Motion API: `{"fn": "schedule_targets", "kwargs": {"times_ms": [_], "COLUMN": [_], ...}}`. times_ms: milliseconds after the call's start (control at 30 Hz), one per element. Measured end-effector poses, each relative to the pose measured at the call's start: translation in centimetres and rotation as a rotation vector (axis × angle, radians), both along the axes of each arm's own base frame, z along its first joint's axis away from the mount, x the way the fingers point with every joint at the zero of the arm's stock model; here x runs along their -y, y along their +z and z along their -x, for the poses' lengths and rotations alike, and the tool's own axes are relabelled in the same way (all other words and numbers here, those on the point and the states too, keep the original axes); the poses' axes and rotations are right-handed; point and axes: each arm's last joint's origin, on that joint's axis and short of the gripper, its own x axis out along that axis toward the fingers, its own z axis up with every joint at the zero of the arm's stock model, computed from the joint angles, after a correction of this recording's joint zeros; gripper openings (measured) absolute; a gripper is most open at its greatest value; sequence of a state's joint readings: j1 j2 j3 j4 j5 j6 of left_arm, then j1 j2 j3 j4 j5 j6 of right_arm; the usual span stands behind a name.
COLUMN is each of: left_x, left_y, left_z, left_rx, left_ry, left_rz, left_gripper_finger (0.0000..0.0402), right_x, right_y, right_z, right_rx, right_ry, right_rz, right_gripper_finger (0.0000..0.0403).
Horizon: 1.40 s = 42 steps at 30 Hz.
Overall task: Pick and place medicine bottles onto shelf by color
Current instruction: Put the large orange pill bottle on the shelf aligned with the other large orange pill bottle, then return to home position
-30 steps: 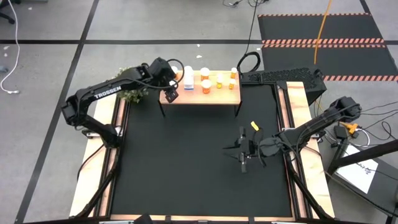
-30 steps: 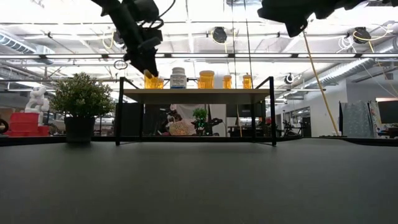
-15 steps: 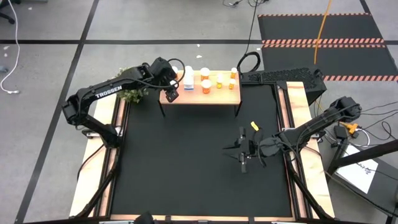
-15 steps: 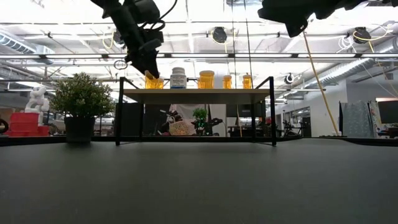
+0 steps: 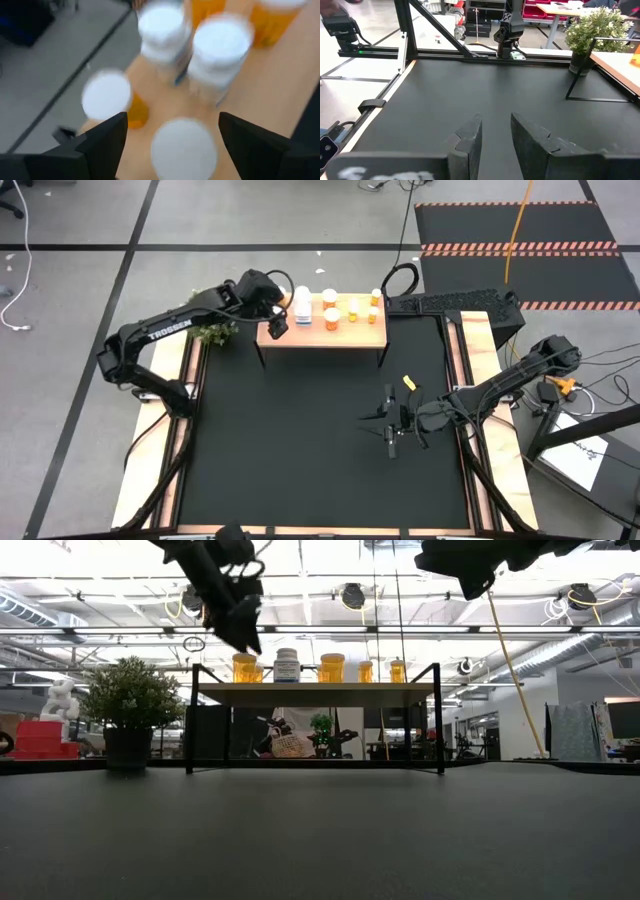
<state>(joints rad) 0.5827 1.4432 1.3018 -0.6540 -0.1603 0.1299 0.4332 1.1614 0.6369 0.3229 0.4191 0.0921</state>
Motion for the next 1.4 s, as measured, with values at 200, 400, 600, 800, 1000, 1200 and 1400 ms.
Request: {"fn": "schedule_targets", "kwargs": {"times_ms": [200,400,600,800,1000,1200,1400], "left_x": [2.5,6.5,11.3,15.4,17.1,17.9,18.2], "left_y": [3.4,6.4,6.2,3.4,0.0,-3.9,-6.7], "left_z": [1.1,3.2,4.6,5.6,6.3,6.4,6.4], "left_rx": [0.135,0.238,0.32,0.4,0.465,0.414,0.433], "left_ry": [-0.053,-0.137,-0.285,-0.454,-0.539,-0.57,-0.567], "left_rz": [-0.086,-0.111,-0.087,-0.152,-0.186,-0.143,-0.148], "left_gripper_finger": [0.0297,0.0276,0.0237,0.0195,0.0162,0.014,0.0107], "right_x": [0.0,0.5,1.8,3.1,3.8,4.3,4.6], "right_y": [0.1,1.5,3.5,4.7,4.5,2.5,0.5], "right_z": [0.1,0.9,2.8,4.6,5.6,5.7,5.8], "right_rx": [0.002,0.053,0.107,0.118,0.123,0.119,0.086], "right_ry": [0.004,0.013,0.007,-0.002,0.057,0.053,0.037], "right_rz": [0.013,0.044,0.087,0.162,0.162,0.159,0.146], "right_gripper_finger": [0.0098,0.0098,0.0085,0.003,0.0007,0.0001,0.0001]}}
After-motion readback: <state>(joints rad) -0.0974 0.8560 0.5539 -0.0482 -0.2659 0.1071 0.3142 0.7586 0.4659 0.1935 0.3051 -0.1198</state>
